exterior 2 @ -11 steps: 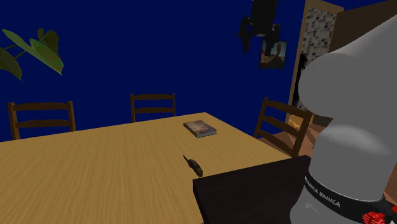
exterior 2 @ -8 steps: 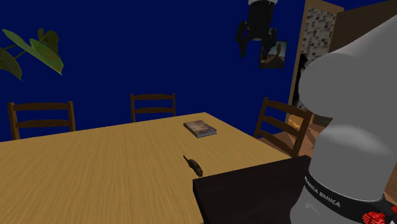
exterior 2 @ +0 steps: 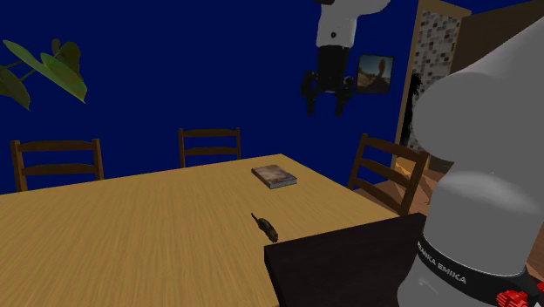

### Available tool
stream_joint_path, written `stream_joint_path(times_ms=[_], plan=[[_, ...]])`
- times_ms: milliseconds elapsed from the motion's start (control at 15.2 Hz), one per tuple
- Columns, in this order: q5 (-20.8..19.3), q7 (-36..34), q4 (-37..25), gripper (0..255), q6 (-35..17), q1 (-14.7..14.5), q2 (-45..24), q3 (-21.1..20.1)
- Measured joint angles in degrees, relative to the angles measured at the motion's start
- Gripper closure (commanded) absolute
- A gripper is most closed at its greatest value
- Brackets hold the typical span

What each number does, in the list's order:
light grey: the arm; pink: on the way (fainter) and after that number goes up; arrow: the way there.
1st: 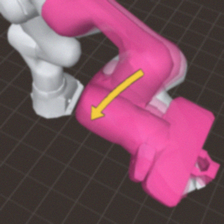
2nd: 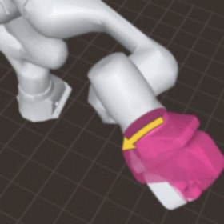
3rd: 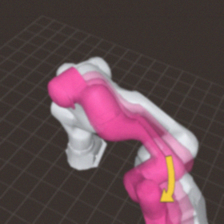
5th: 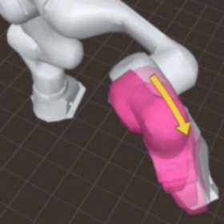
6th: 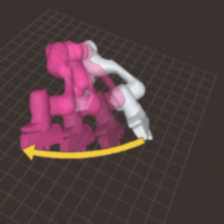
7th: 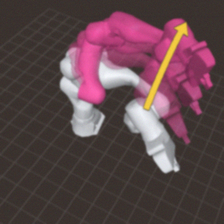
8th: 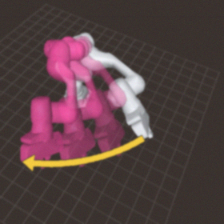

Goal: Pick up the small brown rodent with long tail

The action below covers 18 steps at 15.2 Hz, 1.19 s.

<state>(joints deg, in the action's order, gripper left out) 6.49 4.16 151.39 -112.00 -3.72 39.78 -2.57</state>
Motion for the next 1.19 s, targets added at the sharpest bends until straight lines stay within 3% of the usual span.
stream_joint_path(times_ms=[528,924,1188], plan=[[3.43,-0.77,7.03,0,-18.31,-4.16,-10.68,-4.58],[5.41,-2.16,8.06,0,-32.71,-7.16,-23.47,-8.55],[4.69,-3.45,6.72,0,-41.44,-8.10,-33.17,-10.70]])
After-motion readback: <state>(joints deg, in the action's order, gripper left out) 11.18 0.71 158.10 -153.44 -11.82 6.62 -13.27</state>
